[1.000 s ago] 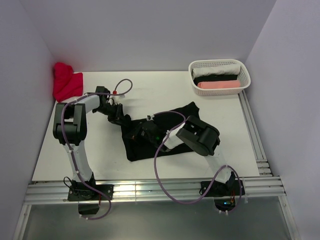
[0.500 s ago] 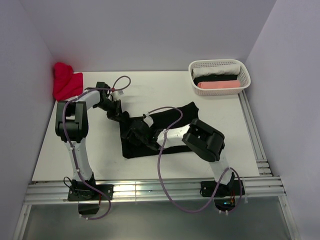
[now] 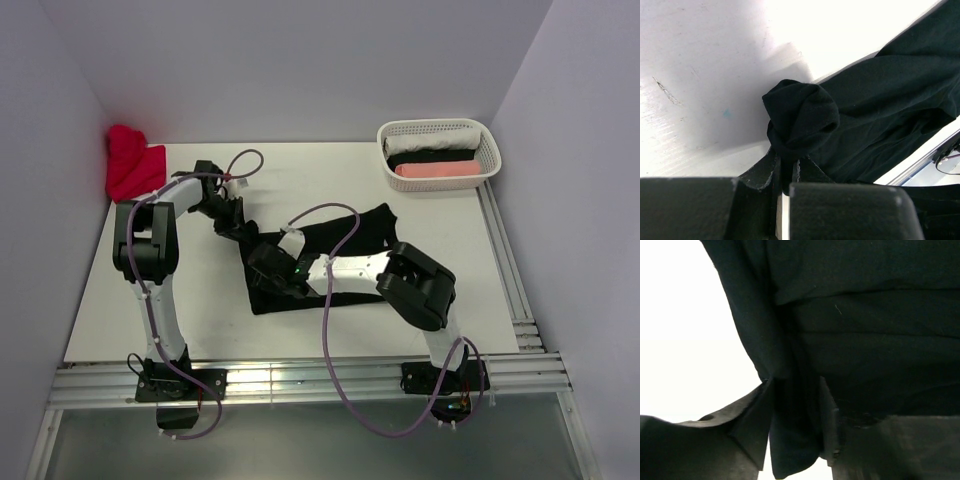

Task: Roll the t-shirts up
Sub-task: Roll the tshirt

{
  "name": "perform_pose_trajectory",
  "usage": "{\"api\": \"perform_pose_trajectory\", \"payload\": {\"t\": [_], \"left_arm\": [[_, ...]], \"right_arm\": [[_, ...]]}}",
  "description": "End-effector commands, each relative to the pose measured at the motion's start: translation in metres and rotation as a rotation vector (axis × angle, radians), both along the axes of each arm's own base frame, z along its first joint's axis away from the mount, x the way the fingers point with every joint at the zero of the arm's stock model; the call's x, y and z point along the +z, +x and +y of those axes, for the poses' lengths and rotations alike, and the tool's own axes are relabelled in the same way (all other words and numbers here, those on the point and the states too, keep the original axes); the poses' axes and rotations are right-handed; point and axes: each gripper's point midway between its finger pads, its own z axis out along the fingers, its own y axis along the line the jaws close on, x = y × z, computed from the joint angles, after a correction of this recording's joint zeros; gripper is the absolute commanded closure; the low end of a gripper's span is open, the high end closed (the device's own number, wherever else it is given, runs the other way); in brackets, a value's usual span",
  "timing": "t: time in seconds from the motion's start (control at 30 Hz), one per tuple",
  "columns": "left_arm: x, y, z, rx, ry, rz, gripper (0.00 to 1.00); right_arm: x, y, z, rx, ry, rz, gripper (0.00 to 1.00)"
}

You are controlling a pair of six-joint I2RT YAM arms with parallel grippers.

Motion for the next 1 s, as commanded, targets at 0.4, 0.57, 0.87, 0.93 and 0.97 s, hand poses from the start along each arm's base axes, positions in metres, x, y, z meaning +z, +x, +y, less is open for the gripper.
{"api": "perform_pose_trajectory", "payload": {"t": [0.4, 0.57, 0.87, 0.93, 0.97], "left_arm": [[0.005, 0.041, 0.011, -0.004, 0.062, -0.133, 0.96], [0.013, 0.045, 0.01, -0.006, 0.051, -0.153, 0.81], [0.036, 0.051, 0.001, -0.012, -0.042, -0.18, 0.45], [0.046, 0.052, 0.0, -0.011, -0.08, -0.192, 0.38], [0.049, 0.051, 0.003, -0.004, -0.093, -0.188, 0.37]], "right_arm": [[0.004, -0.028, 0.013, 0.072, 0.142, 0.055, 0.84], [-0.008, -0.029, 0.002, -0.012, 0.214, 0.098, 0.93], [-0.038, -0.033, -0.02, -0.102, 0.194, 0.136, 0.97], [-0.042, -0.034, -0.02, -0.1, 0.197, 0.144, 0.97], [-0.045, -0.035, -0.02, -0.102, 0.195, 0.149, 0.97]]}}
